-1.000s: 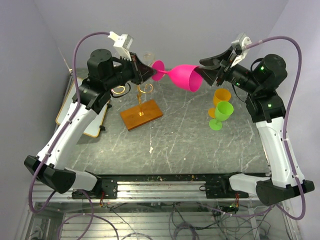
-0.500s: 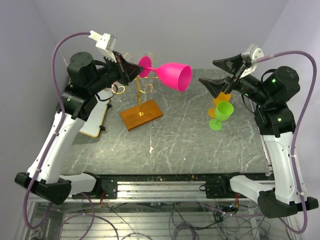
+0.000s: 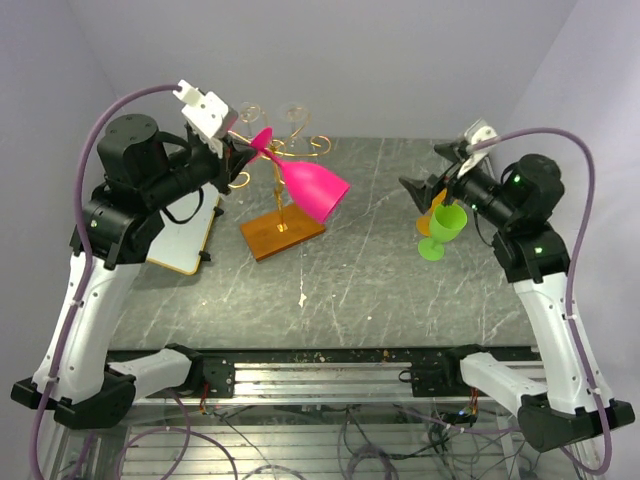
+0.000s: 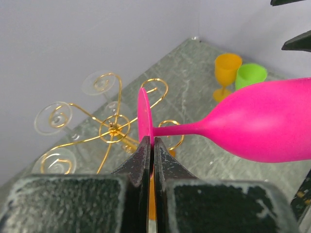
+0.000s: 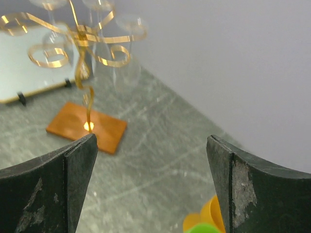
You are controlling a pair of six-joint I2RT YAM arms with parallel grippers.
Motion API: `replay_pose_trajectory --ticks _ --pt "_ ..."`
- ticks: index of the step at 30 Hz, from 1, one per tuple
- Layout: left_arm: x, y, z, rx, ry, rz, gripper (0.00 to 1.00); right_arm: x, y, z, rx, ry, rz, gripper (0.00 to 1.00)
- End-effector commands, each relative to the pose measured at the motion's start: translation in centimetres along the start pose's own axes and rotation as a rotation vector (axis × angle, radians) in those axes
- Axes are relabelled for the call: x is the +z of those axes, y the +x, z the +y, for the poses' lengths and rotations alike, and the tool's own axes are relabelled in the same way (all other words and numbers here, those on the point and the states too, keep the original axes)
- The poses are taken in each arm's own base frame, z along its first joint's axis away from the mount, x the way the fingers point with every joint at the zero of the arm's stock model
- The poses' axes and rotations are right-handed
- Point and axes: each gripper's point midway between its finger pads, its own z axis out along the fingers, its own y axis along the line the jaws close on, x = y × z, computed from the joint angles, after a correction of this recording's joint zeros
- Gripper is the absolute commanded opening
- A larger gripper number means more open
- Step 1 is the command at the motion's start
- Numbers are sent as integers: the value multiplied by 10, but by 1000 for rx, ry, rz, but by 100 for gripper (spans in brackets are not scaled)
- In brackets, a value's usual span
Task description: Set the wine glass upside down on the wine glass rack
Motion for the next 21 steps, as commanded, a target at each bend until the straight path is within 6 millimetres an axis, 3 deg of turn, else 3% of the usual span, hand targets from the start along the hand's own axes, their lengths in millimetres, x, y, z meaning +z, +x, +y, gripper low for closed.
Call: replay_pose_trajectory --ticks 1,12,21 --pt "-20 9 4 199 -4 69 7 -7 61 -5 -57 62 136 94" --pt "-26 41 15 475 -4 213 7 -14 157 14 -2 42 279 99" --pt "-11 60 37 593 -89 296 7 -19 178 27 35 -13 317 100"
